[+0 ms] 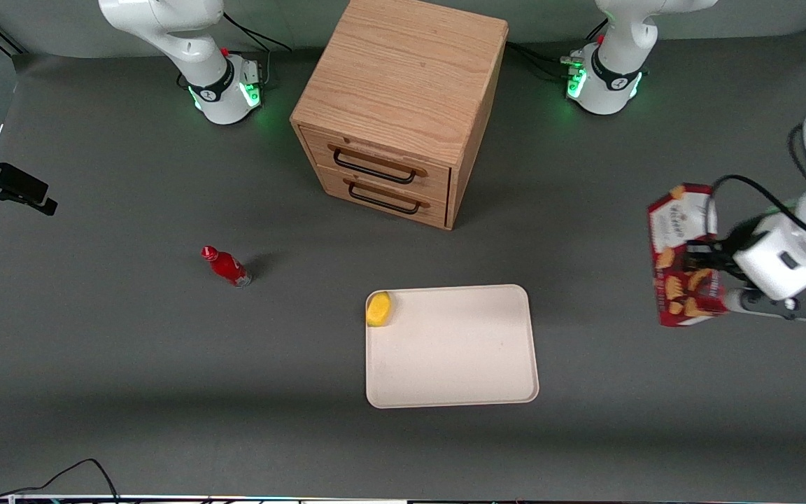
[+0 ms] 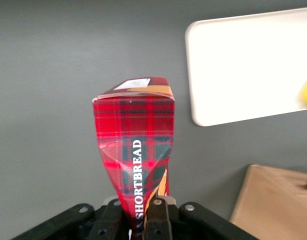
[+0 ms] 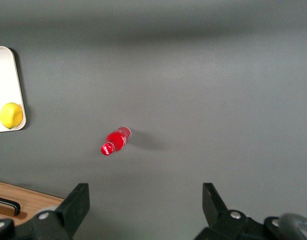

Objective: Place red cookie box on tray
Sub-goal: 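Carry the box with the left gripper and lower it onto the white tray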

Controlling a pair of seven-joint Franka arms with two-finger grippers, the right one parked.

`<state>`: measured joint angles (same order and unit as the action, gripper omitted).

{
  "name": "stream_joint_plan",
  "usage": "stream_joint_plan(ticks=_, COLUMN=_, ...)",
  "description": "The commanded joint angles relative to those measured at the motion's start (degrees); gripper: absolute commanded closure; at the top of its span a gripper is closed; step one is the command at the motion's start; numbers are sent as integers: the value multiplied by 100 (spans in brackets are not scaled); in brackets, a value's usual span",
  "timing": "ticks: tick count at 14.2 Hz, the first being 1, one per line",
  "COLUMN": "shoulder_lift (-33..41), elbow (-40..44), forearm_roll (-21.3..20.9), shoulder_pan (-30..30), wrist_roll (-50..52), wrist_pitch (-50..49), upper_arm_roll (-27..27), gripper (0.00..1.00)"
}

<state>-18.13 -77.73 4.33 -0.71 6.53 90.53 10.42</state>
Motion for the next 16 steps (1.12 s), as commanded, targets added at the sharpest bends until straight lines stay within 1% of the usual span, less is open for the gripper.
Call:
stream_joint_plan(ticks=1, shoulder_lift=-733, elbow=215, forearm_roll=-248, shoulder_pan=-105, wrist_roll=1372, wrist_pitch=707, upper_arm_roll=757, gripper=100)
stream_joint_plan(ticks=2, shoulder_lift=-1031, elbow=188, forearm_roll=-414, shoulder_pan=-114, wrist_roll=1795, wrist_pitch=1208, upper_arm_roll=1029, gripper=100)
stream_joint_plan(ticks=4, shoulder_lift=-1550, elbow=-39, forearm_roll=-975, shoulder_pan=-157, wrist_roll=2228, wrist_pitch=2157, upper_arm_roll=1312, gripper=100)
stream_joint_plan(ticks=5, shoulder_lift=-1718, elbow=-258, forearm_roll=-1178, shoulder_pan=-210, wrist_roll=2413, wrist_pitch=2632, upper_arm_roll=1322, gripper=100)
stream_joint_plan(ticks=8, shoulder_lift=-2070, elbow=-1049, forearm_roll=-2003, shoulder_pan=-254, wrist_roll=3097, wrist_pitch=4337, upper_arm_roll=1331, gripper=100)
stream_joint_plan(ticks=9, shoulder_lift=-2132, elbow=-1103, forearm_roll=-2276, shoulder_pan=-246, wrist_roll=3161, wrist_pitch=4507, upper_arm_roll=1322, gripper=93)
stream_joint_plan(ticks=10, shoulder_lift=-2133, elbow=-1104, forearm_roll=-2375, shoulder_pan=-237, wrist_roll=3153, wrist_pitch=4482, upper_arm_roll=1322, gripper=1)
stream_joint_plan(ticks=11, shoulder_lift=-2046, elbow=-1087, forearm_roll=-2376, shoulder_pan=-202, wrist_roll=3118, wrist_pitch=4352, upper_arm_roll=1322, gripper=0)
stream_joint_plan(ticks=13, shoulder_lift=-1792, elbow=-981, forearm_roll=-2367, shoulder_pan=-184, wrist_roll=3065, wrist_pitch=3590, upper_arm_roll=1331, gripper=0)
stream_joint_plan(ticks=15, shoulder_lift=-1397, elbow=-955, forearm_roll=-2201, shoulder_pan=-140, wrist_roll=2881, wrist_pitch=2947, upper_arm_roll=1322, gripper=0)
stream_joint_plan(ticks=16, shoulder_lift=-1186, elbow=-885, forearm_roll=-1991, shoulder_pan=-114, wrist_roll=2698, wrist_pitch=2579, upper_arm_roll=1305, gripper=0)
